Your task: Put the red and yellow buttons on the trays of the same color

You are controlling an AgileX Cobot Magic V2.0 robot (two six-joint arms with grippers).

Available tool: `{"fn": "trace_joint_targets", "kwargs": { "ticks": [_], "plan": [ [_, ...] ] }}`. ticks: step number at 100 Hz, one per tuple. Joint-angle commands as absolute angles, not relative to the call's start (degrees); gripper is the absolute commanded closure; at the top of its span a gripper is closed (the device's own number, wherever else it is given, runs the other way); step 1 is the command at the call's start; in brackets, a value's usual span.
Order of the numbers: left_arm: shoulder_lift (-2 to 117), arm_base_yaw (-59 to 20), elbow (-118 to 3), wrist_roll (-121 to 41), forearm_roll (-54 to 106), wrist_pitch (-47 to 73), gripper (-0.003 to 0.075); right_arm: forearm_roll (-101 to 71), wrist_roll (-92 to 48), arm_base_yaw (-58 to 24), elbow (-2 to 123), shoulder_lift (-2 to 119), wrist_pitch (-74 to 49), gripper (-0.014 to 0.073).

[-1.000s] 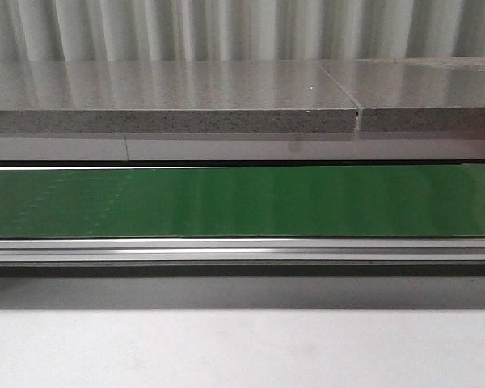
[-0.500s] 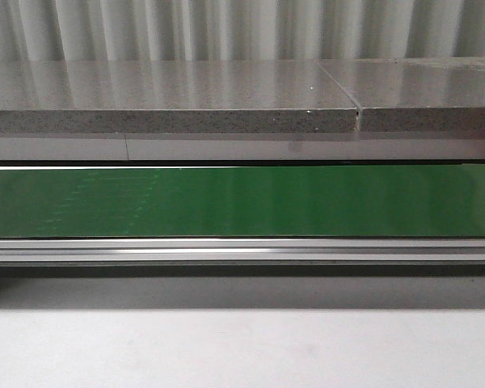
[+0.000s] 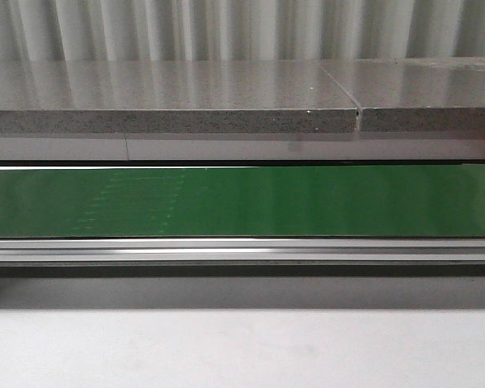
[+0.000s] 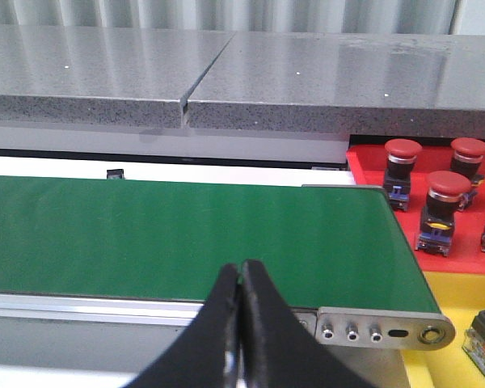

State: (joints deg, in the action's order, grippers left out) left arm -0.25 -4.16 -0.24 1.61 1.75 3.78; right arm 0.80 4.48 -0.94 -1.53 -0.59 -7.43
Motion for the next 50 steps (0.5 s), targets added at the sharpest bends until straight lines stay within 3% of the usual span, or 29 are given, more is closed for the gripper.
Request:
{"fn": "trace_joint_targets", "kwargs": {
  "ticks": [1,50],
  "plan": [
    [-1.88,-4.03,2.49,2.41,1.55,-1.75,0.074,1.45,4.39,-0.91,-1.62,-1.51,-2.68,0.0661],
    [-1.88,-4.03,2.49,2.41,1.55,-2.11,0.074,1.45,4.39,-0.91,-1.62,-1.51,-2.68,0.0661]
  ]
}}
